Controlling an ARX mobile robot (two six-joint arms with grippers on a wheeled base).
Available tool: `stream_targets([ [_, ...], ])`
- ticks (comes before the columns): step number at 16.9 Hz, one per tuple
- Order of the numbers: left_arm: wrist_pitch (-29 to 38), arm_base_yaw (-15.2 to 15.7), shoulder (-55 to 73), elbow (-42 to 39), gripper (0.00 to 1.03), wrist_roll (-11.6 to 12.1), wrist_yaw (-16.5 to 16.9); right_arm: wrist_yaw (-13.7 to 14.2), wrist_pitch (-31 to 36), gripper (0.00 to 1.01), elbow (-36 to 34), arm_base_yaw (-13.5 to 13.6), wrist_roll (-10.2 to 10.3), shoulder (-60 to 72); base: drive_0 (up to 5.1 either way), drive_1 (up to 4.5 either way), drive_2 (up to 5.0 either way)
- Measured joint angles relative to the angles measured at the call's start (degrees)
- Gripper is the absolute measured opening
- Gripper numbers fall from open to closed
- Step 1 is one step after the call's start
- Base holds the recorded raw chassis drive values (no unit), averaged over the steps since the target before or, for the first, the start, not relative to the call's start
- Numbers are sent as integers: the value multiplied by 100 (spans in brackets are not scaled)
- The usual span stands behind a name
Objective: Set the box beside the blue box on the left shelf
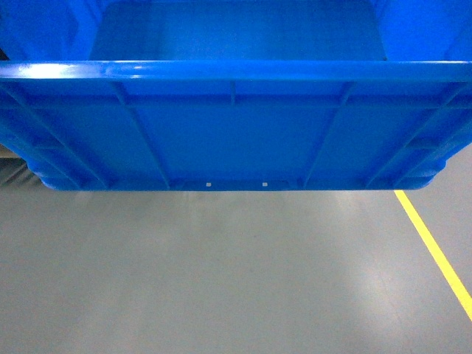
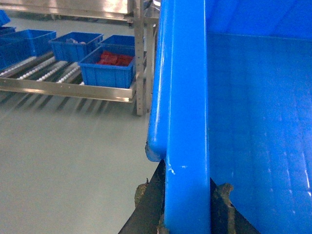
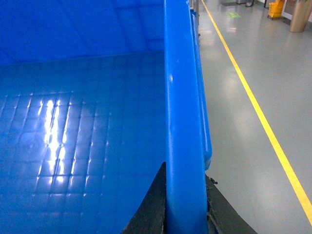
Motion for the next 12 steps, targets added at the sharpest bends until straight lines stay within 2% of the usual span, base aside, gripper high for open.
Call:
stream_targets([
  [12,26,2,0,0,8,-2,11,4,13,8,0,0,9,0,-2,424,-427],
])
